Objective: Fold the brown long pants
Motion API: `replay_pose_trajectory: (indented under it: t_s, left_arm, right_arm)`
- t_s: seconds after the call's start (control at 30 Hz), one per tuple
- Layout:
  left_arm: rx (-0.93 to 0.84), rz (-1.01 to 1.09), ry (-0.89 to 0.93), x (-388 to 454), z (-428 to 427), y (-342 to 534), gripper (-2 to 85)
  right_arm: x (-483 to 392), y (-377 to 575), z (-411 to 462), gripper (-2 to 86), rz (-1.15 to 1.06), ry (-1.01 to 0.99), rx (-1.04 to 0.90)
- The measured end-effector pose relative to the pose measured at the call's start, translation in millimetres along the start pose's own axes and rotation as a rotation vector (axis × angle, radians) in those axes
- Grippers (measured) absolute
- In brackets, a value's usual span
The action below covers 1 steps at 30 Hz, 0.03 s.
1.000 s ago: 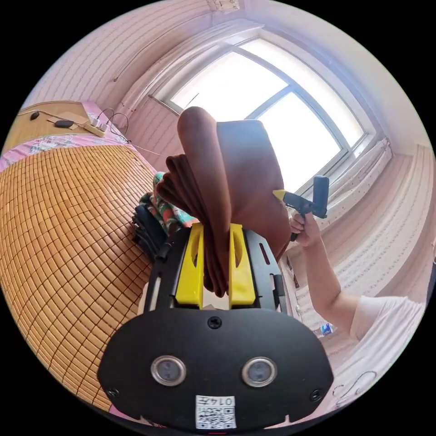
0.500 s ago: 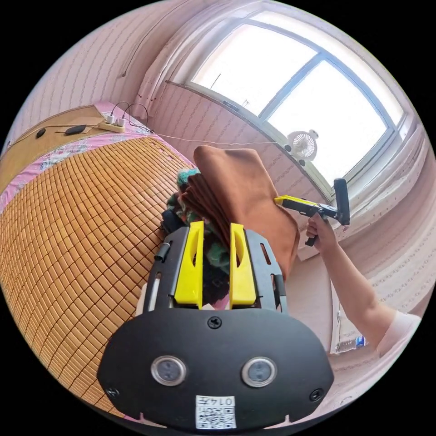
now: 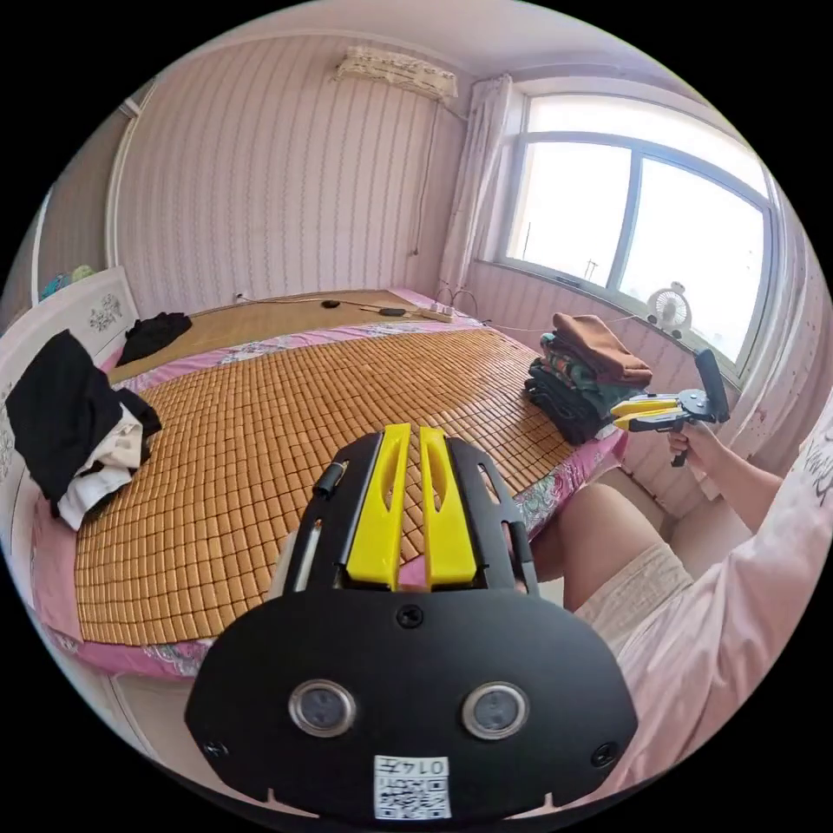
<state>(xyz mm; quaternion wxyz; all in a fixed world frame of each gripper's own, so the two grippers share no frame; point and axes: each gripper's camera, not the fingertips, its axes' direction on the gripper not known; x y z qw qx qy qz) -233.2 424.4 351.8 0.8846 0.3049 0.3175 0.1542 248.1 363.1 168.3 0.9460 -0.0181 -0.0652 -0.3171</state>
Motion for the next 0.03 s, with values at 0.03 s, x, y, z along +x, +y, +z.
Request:
replay_pose_trajectory:
  t_s: [0.03]
  left_arm:
    - [0.024, -0.066, -0.057, -21.4, -25.0, 16.4, 2.5]
  right_arm:
    - [-25.6, -18.7, 17.8, 9.7, -0.056, -0.075, -0.005]
